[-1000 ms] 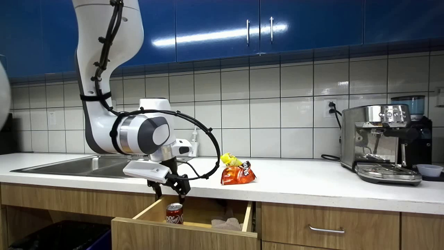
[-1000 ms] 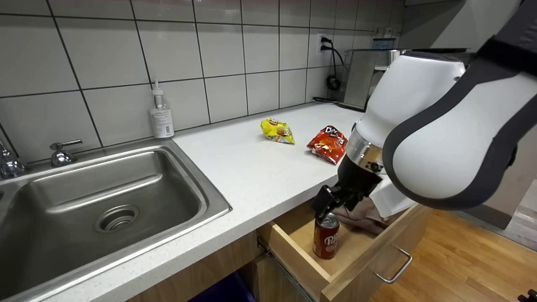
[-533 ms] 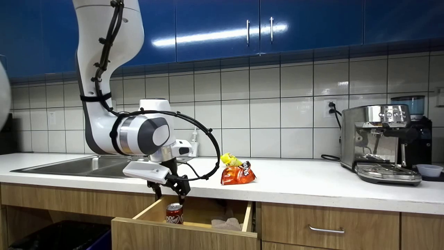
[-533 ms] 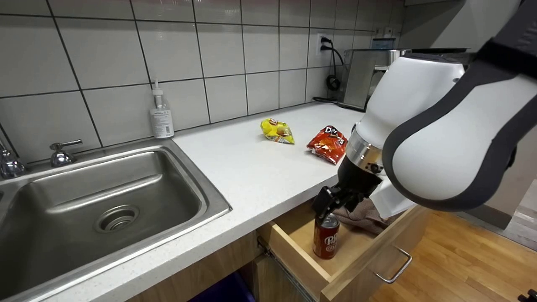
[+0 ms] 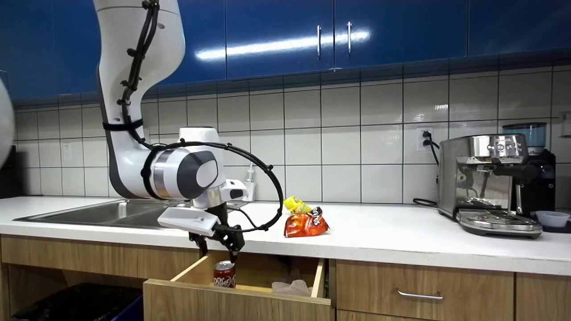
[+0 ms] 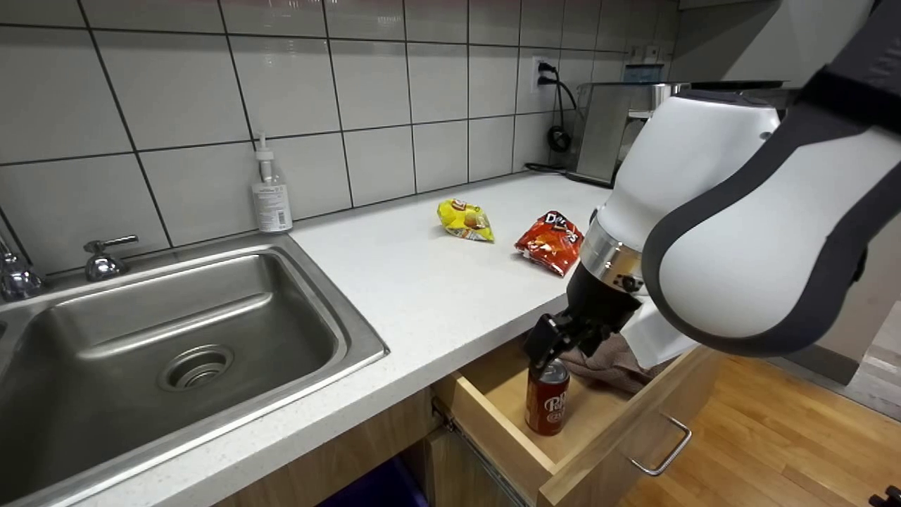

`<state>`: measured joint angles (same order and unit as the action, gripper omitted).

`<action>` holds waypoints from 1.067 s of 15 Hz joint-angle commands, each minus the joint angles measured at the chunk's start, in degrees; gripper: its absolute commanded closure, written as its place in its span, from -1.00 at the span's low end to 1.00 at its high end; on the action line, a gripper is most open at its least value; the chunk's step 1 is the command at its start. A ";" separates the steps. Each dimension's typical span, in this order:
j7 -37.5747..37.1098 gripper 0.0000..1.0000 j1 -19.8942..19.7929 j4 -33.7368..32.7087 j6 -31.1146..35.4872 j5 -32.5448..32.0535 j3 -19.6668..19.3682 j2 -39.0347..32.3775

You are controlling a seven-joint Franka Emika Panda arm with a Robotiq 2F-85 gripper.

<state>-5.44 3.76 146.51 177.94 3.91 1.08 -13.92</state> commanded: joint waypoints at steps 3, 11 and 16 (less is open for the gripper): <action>0.68 -1.00 0.71 3.86 1.06 -1.04 0.23 3.79; 0.26 -1.00 3.11 10.97 2.30 -3.27 -1.83 10.39; 3.14 -1.00 -0.11 13.55 0.38 2.01 2.45 13.95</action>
<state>-5.14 5.71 157.34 179.73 2.39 0.49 -4.40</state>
